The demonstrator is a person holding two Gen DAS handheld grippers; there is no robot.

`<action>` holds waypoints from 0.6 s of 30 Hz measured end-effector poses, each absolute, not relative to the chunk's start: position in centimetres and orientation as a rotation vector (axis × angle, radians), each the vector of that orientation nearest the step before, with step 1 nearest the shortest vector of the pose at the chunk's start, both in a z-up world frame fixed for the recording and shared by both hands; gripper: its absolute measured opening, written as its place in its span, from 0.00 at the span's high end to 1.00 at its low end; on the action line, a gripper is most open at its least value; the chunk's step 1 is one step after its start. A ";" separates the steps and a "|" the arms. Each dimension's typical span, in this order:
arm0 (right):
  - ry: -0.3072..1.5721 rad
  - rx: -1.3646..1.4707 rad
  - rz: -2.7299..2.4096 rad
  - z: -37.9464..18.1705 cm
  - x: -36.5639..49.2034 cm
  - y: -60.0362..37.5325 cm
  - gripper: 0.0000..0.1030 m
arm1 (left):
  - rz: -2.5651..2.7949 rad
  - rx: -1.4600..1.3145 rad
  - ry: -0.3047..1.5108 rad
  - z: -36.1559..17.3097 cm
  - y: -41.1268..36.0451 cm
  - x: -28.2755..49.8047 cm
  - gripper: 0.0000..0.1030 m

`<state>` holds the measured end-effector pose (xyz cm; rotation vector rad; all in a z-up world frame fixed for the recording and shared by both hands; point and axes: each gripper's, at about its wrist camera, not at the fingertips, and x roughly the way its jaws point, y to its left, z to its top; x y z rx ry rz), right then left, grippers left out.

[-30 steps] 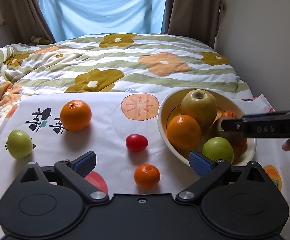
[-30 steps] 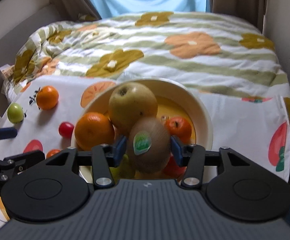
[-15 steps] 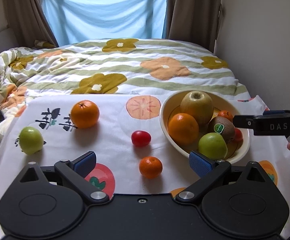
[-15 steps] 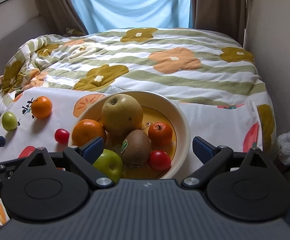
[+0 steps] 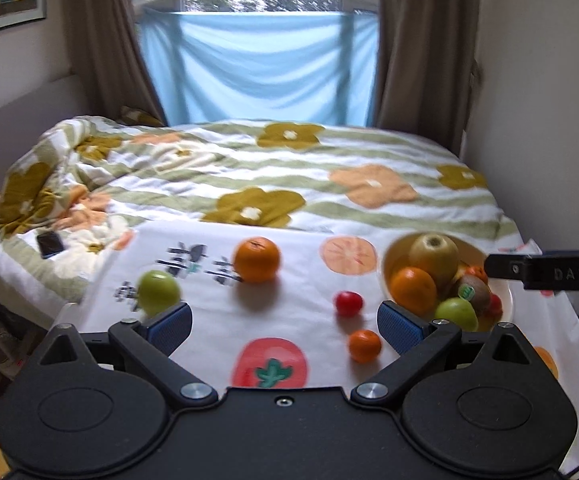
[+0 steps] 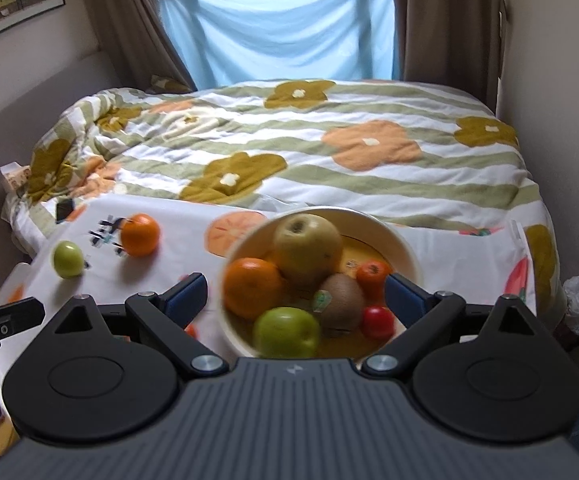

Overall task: Organize fruits
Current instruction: 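Move the left gripper to the green apple while the right gripper approaches a tangerine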

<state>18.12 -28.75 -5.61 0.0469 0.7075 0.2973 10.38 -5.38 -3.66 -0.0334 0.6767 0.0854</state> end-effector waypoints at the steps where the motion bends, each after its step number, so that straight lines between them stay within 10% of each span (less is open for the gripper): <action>1: 0.700 0.053 0.305 -5.3 17.7 -28.2 0.00 | 0.093 -0.044 0.672 -3.4 -4.7 10.1 0.02; 18: 0.715 0.141 0.193 -7.2 13.7 -20.7 0.00 | 0.041 -0.029 0.694 -5.3 3.4 10.4 0.02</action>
